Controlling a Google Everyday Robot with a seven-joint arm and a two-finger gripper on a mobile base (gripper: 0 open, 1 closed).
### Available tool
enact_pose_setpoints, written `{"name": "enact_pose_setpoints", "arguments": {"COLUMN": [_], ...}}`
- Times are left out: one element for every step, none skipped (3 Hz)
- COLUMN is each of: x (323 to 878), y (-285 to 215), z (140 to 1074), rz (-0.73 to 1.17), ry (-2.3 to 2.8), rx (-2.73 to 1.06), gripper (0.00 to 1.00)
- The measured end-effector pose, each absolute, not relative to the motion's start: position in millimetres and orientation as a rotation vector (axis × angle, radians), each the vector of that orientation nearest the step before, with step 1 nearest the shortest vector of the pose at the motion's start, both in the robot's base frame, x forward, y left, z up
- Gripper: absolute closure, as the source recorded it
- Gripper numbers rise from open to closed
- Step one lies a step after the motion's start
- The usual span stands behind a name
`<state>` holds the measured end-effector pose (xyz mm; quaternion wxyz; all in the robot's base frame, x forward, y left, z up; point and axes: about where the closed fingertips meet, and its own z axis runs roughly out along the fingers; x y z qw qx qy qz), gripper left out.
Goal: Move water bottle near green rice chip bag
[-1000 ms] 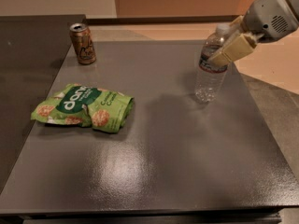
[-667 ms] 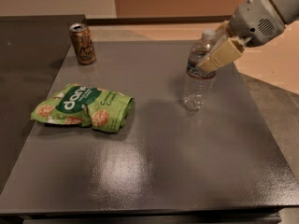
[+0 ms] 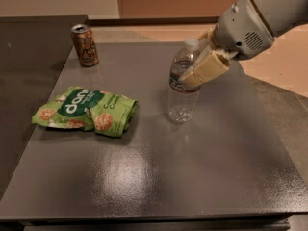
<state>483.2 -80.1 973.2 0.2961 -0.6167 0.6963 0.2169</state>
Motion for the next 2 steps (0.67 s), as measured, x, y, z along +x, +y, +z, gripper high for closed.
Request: {"name": "enact_pose_setpoints", "arguments": {"x": [473, 472], "y": [-58, -38], "z": [965, 956], "rz": [0.576, 0.597], "ry": [1.817, 1.794], "rx": [-1.635, -1.63], "gripper": [1.0, 1.0]}}
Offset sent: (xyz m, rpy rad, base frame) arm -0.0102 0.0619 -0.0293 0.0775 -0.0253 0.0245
